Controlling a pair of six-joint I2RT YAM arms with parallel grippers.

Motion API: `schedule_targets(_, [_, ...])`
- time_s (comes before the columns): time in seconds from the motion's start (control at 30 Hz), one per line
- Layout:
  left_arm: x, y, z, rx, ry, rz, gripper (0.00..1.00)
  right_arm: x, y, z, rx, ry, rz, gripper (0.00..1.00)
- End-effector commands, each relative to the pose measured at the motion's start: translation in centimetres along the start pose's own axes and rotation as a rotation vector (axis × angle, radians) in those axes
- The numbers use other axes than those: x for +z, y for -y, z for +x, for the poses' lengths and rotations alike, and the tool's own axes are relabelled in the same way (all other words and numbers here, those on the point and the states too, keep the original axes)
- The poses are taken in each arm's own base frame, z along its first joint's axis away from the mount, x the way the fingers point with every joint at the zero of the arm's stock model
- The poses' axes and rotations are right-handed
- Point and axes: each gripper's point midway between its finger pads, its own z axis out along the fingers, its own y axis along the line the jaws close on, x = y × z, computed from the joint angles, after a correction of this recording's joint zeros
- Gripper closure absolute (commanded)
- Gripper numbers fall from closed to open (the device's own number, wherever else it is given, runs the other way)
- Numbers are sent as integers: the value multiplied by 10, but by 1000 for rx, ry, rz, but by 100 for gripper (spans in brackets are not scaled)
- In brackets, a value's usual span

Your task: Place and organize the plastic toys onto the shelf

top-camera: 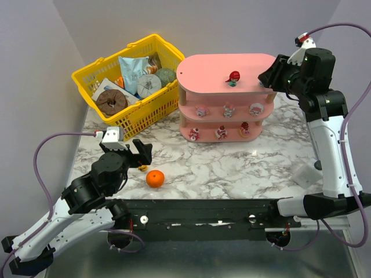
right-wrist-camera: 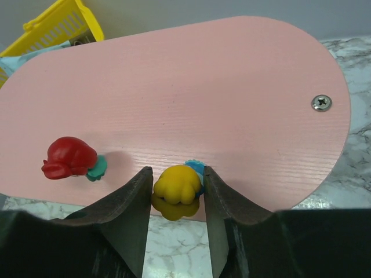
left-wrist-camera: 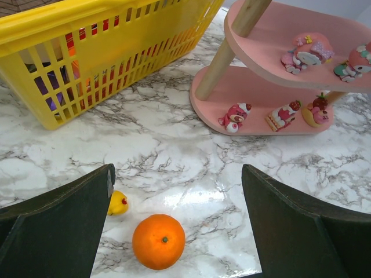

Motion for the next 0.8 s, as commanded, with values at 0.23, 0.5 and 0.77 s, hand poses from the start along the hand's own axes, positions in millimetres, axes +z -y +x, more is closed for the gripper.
schedule_targets(0.23, [1,-2,3,2,-6,-5,1,7,4,-1,27,-50,-23,47])
schedule_targets(0.5, [1,-2,3,4,-4,-9,1,13,9,5,17,-68,-22,48])
schedule_targets(0.77, [1,-3,2,1,-2,-10,1,12,8,1,-22,-43,-31,44])
